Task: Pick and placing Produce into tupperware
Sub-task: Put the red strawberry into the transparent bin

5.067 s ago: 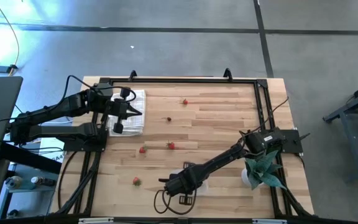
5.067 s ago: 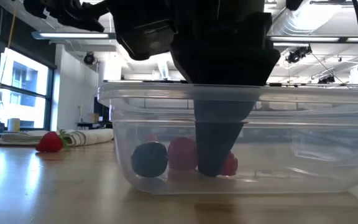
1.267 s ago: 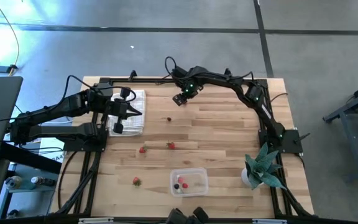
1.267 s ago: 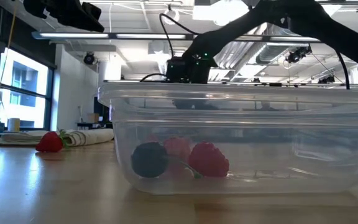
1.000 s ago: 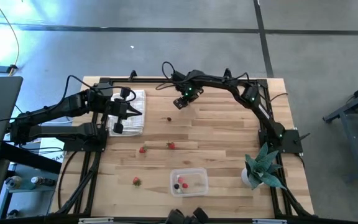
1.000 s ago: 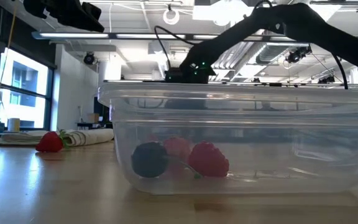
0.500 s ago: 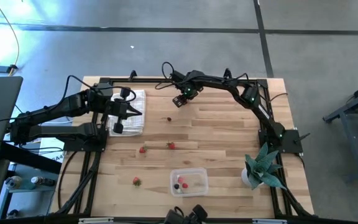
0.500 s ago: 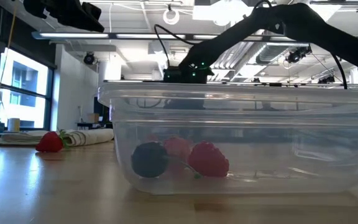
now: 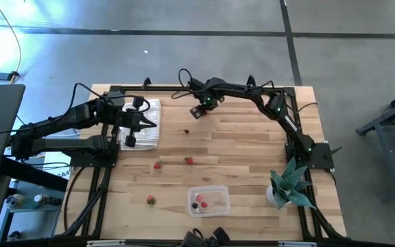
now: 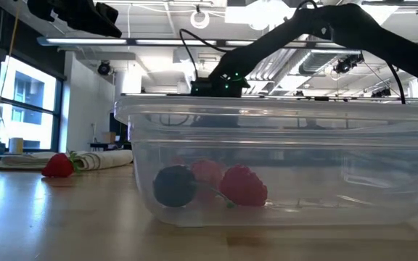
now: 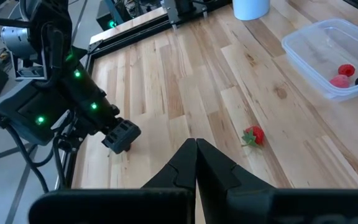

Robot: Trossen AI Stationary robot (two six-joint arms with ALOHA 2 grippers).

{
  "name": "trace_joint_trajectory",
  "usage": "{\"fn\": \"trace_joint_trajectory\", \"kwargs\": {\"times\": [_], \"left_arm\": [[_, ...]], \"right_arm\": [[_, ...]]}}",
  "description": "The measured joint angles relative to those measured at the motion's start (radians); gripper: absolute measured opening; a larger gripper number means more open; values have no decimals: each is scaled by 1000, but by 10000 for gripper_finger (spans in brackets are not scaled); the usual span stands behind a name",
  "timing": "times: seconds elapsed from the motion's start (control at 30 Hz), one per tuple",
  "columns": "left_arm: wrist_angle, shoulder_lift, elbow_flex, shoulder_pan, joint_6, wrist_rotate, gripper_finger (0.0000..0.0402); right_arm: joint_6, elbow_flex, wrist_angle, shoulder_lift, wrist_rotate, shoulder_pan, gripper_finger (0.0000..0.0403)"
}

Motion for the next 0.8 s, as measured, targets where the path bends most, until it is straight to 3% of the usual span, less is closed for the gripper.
{"fn": "trace_joint_trajectory", "kwargs": {"times": [0.8], "left_arm": [[0, 0, 0, 0, 0, 0, 1]], "right_arm": [[32, 0, 1, 4, -9, 0, 149]]}}
